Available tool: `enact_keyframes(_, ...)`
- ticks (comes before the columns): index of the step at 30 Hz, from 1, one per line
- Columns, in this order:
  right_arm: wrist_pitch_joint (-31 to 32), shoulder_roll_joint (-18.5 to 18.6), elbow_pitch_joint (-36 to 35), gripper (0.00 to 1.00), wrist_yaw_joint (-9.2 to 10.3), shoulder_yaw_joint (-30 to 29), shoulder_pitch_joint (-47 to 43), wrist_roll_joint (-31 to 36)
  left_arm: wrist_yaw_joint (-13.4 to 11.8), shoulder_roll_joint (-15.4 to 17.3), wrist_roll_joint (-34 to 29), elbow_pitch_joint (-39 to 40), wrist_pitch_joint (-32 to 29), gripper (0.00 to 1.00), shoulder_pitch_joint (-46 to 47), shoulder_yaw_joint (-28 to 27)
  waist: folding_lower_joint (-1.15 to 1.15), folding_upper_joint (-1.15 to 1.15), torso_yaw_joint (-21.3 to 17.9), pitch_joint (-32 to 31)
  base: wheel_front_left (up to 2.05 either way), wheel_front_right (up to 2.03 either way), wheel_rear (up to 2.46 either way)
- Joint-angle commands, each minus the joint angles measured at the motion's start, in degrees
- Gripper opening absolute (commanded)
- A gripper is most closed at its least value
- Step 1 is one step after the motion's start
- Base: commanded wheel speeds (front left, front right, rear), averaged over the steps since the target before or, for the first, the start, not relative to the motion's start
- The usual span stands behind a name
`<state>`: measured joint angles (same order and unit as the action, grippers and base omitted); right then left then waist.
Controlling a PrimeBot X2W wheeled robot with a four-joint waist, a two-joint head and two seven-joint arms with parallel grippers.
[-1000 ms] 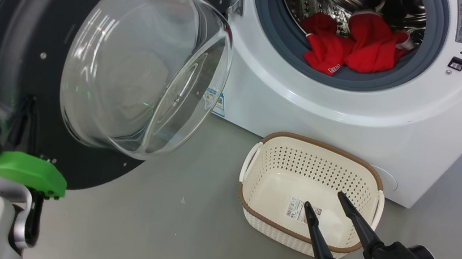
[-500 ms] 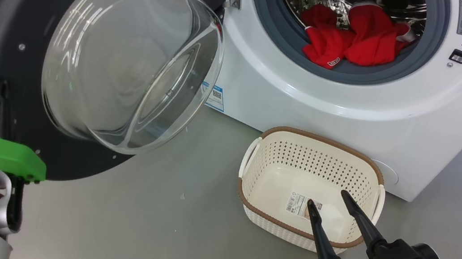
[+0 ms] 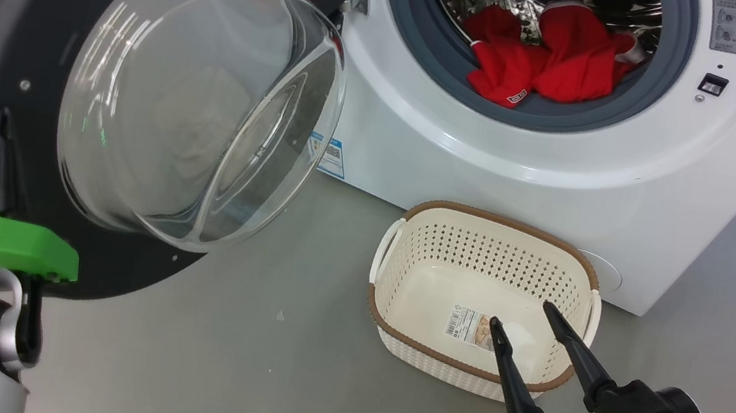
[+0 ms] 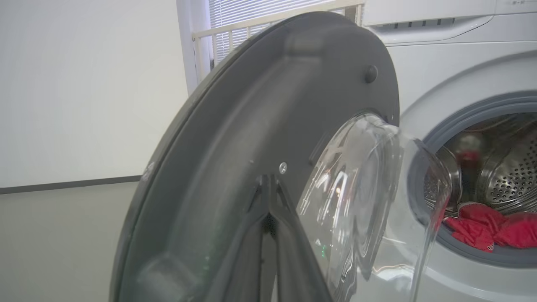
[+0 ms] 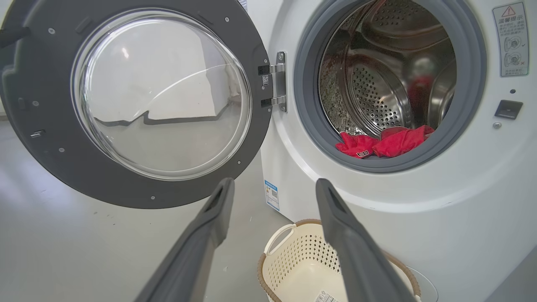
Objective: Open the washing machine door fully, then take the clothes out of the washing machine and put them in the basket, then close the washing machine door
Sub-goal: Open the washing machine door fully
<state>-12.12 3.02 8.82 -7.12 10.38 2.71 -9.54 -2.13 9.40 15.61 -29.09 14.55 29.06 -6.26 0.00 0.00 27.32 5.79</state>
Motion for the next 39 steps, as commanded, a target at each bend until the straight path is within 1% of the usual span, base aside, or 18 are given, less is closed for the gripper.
enact_keyframes(1,-0.7,-0.1,-1.2,1.0,-0.36,1.5,2.5,-0.3,0.4,1.7,-0.8,3.8,0.4,0.71,-0.6,-2.3,0.0,0.0,-0.5,-0.3,0.0,0.0,0.0)
enact_keyframes(2,-0.8,-0.1,-1.2,1.0,-0.36,1.4,2.5,-0.4,0.5,1.5,-1.1,5.2,0.4,1.0,-1.3,-2.3,0.0,0.0,-0.8,-0.4,0.0,0.0,0.0)
enact_keyframes(7,-1.6,-0.1,-0.9,1.0,-0.36,0.4,2.8,-1.1,1.1,-0.3,-1.9,14.3,0.4,1.0,-4.6,-1.4,0.0,0.0,-2.5,-1.3,0.0,0.0,0.0)
enact_keyframes(9,-2.0,-0.1,-0.9,1.0,-0.36,-0.1,3.0,-1.4,2.4,-1.2,-1.2,17.3,0.2,1.0,-5.9,-0.3,0.0,0.0,-3.5,-1.6,0.0,0.0,0.0)
enact_keyframes(11,-2.3,-0.1,-1.0,1.0,-0.36,-0.6,3.3,-1.6,3.1,-1.6,-1.2,20.4,-0.4,1.0,-7.0,0.9,0.0,0.0,-4.6,-1.8,0.0,0.0,0.0)
enact_keyframes(16,-2.7,-0.1,-1.5,1.0,-0.36,-2.0,3.9,-2.1,4.3,-2.8,-0.5,27.1,-1.7,1.0,-9.4,3.5,0.0,0.0,-8.3,-2.1,0.0,0.0,0.0)
enact_keyframes(20,-2.8,-0.1,-2.1,1.0,-0.36,-4.4,4.4,-2.6,5.4,-3.5,0.1,30.7,-3.0,1.0,-11.6,6.1,0.0,0.0,-11.9,-2.3,0.0,0.0,0.0)
enact_keyframes(21,-2.8,-0.1,-2.6,1.0,-0.36,-5.1,4.5,-3.0,5.6,-3.5,0.1,31.4,-3.3,1.0,-12.2,6.7,0.0,0.0,-12.9,-2.3,0.0,0.0,0.0)
enact_keyframes(22,-2.8,-0.1,-2.6,1.0,-0.36,-5.1,4.5,-3.0,5.6,-3.5,0.1,31.4,-3.3,1.0,-12.2,6.7,0.0,0.0,-12.9,-2.3,0.0,0.0,0.0)
enact_keyframes(26,-2.9,-0.1,-4.3,1.0,-0.36,-7.7,4.3,-4.0,6.4,-3.4,0.0,32.9,-4.1,1.0,-14.7,8.8,0.0,0.0,-16.6,-2.3,0.0,0.0,0.0)
enact_keyframes(30,-2.9,-0.1,-5.3,1.0,-0.36,-8.8,3.8,-4.3,5.6,-3.8,0.1,33.9,-3.6,1.0,-17.9,9.1,0.0,0.0,-20.6,-2.4,0.0,0.0,0.0)
enact_keyframes(31,-2.9,-0.1,-5.6,1.0,-0.36,-8.9,3.3,-4.0,5.3,-4.0,0.6,33.9,-3.4,1.0,-19.6,9.2,0.0,0.0,-22.4,-2.4,0.0,0.0,0.0)
enact_keyframes(35,-2.9,-0.1,-5.7,1.0,-0.36,-8.6,2.5,-3.6,4.9,-3.9,0.5,33.3,-2.5,1.0,-21.8,8.8,0.0,0.0,-25.5,-2.7,0.0,0.0,0.0)
enact_keyframes(39,-2.9,-0.1,-5.7,1.0,-0.36,-8.9,1.6,-3.5,5.2,-3.4,0.8,32.3,-1.8,1.0,-23.6,8.5,0.0,0.0,-27.9,-3.1,0.0,0.0,0.0)
